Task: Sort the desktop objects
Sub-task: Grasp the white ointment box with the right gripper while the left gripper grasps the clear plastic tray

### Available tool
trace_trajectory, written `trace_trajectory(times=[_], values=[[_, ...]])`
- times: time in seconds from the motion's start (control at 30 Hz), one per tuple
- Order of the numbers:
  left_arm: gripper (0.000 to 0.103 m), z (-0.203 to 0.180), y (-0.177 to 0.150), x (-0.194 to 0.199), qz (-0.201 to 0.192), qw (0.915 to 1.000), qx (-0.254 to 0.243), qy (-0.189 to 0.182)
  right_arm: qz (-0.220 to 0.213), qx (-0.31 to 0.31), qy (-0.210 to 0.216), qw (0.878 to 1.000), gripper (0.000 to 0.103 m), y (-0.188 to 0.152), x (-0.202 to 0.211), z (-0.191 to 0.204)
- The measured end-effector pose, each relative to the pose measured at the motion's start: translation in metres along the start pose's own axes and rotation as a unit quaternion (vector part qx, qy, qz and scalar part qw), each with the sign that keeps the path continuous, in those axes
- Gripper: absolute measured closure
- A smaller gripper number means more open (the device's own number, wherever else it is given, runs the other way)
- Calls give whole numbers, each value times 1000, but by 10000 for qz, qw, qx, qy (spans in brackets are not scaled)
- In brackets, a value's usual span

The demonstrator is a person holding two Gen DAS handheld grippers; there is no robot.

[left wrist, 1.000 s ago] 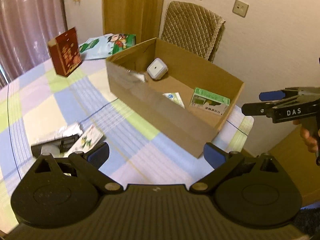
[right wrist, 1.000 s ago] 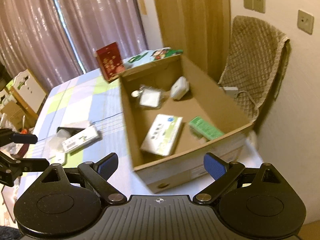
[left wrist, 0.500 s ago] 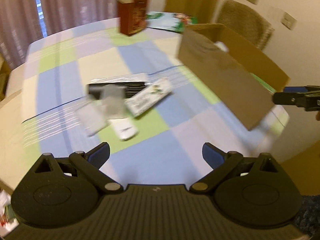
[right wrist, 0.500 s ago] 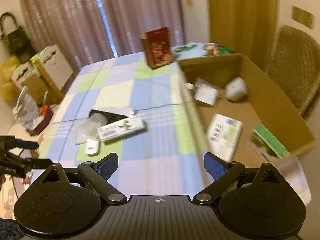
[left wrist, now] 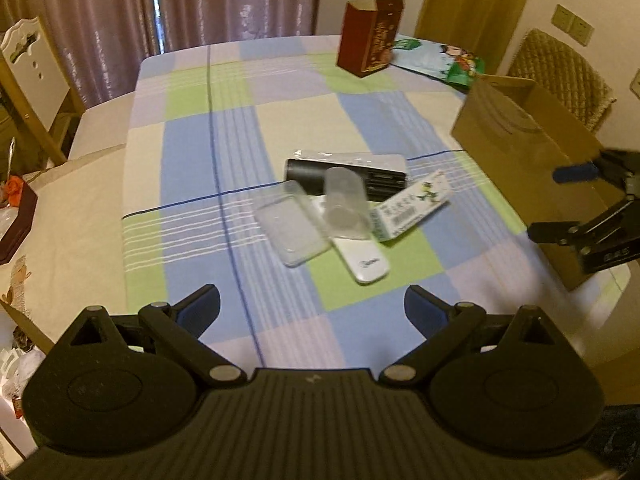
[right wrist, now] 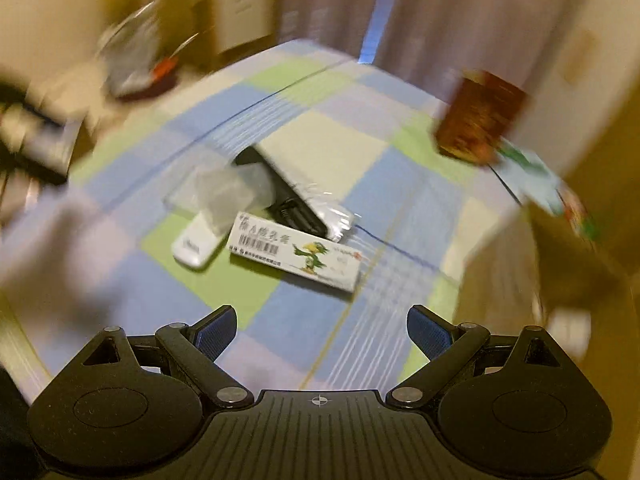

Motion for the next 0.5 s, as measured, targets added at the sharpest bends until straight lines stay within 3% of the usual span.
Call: trace_trajectory(times=[0.17,0.2,0.27,0.43,0.47,0.5], values=[[7,17,5,-11,91,9997,212,81,-21,1487,157,9888,12,12,-51,11],[7,19,6,-13,114,9995,261,99,-23,1716,190,9850,26,14,-60,11],[7,25,7,-17,151,9992,359,123,59,2119,229,9770,33,19,-80,13],[7,36,10,-25,241,9978,586,181,140,2632,382,9639,33,24,-110,10],[7,38,10,-27,262,9976,620,181,187,2682,423,9622,48,25,-115,9],[7,40,11,-30,285,9973,650,175,304,2633,477,9631,51,26,-117,7]])
Point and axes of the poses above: each gripper's, at about its wrist camera, not at the fingertips, and x roughly against the way its jaws point, z to its left, y to its top, the point moved 1 cm from there along -x, roughly the way its jaws point, and after that the axes turned 5 degrees about z, right-handed, at the moved point
